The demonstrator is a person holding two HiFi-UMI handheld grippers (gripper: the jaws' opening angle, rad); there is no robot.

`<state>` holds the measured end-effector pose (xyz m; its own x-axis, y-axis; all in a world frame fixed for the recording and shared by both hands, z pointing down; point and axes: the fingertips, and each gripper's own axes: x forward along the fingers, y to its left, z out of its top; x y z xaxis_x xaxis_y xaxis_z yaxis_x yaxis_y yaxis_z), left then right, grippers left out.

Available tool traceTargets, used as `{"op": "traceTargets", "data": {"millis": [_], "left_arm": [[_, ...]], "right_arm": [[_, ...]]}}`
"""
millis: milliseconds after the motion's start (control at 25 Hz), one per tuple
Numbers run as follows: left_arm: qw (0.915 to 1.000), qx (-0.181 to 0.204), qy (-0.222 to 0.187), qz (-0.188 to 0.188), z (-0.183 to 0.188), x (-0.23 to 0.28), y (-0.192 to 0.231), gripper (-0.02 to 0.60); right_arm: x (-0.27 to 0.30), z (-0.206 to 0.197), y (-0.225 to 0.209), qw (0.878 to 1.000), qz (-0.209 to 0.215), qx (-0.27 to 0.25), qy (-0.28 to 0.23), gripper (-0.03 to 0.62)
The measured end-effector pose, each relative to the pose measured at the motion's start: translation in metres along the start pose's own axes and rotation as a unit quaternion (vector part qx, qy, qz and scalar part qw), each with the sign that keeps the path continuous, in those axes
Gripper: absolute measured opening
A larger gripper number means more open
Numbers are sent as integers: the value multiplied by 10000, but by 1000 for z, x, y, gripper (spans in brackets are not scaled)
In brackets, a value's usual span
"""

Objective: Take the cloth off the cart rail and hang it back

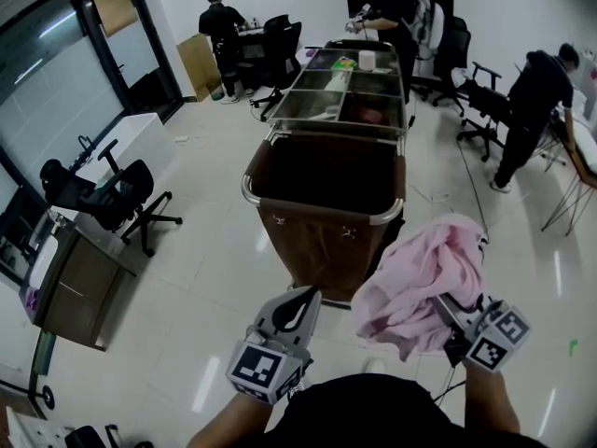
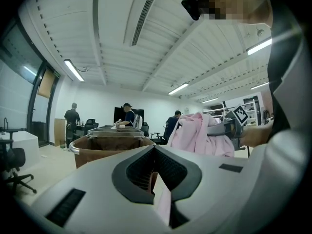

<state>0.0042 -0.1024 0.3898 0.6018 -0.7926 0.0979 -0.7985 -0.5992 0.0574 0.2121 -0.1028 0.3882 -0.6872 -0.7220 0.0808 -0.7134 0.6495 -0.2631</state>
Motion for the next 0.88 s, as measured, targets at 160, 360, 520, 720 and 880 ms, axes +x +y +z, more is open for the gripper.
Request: {"op": "traceTargets", "data": {"millis": [160,360,520,720,880], "left_arm": [[10000,-8,-6,74,-1,1,3,0],[9999,5,-11,141,1,1,6,0],[9998,41,3,179,1,1,10,0],[9998,25,-30,207,6,1,15,0],[9996,56,-77,257,8,3,26,0]], "right_arm": [[-1,0,-2,10000,17,22,-34,202],[-3,3,-4,9999,-4,42,-99,202],[-7,11,-6,9998,-51,38,-178,202],[-8,25,-11,9995,-133,-17,-291,202],[-2,43,-16,9991,-179,-189,-328,202]]}}
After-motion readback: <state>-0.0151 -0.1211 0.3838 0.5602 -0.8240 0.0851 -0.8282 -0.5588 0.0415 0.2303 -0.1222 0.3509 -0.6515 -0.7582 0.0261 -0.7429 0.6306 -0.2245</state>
